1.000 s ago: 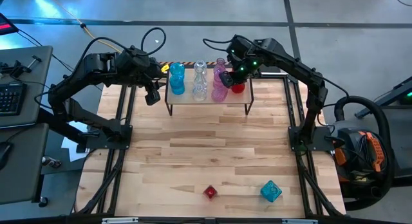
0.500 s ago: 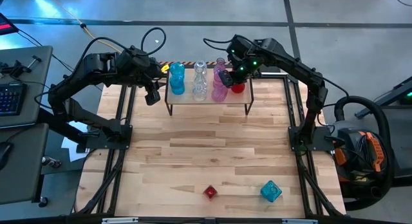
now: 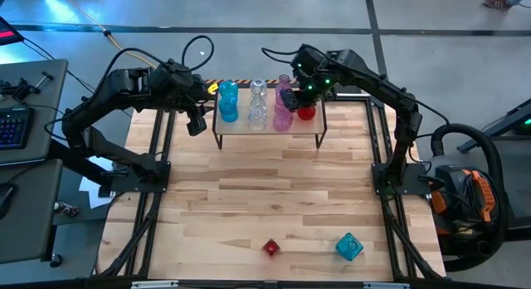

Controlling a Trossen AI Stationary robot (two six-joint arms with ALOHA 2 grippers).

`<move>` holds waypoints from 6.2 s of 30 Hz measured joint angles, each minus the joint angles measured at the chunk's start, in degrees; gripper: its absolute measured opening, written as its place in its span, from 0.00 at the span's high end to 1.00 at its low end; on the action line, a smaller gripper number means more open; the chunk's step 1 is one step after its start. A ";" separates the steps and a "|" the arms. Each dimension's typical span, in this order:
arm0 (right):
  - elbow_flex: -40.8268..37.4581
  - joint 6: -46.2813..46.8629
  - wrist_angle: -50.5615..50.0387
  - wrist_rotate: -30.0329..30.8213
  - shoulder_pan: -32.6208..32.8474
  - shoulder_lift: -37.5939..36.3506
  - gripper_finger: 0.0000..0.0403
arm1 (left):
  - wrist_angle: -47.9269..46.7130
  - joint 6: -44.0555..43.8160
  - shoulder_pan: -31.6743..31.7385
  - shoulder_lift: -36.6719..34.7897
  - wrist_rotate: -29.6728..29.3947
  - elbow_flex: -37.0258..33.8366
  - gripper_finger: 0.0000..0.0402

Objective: Sort vases onto shelf
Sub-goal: Put the violet vase on the shelf aligned with the other violet vase, then put the red vase on the shelf aligned with the other red vase

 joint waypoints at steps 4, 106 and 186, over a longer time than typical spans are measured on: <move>0.00 0.66 0.57 0.20 -0.01 0.00 0.93 | 0.00 0.00 0.00 0.00 0.00 0.00 0.66; 5.17 6.95 -10.09 10.36 29.24 -1.03 0.80 | 0.02 0.00 0.00 0.00 0.00 0.00 0.66; -32.04 43.18 50.27 3.31 54.09 9.31 0.90 | 0.04 0.00 0.00 0.00 0.00 0.00 0.66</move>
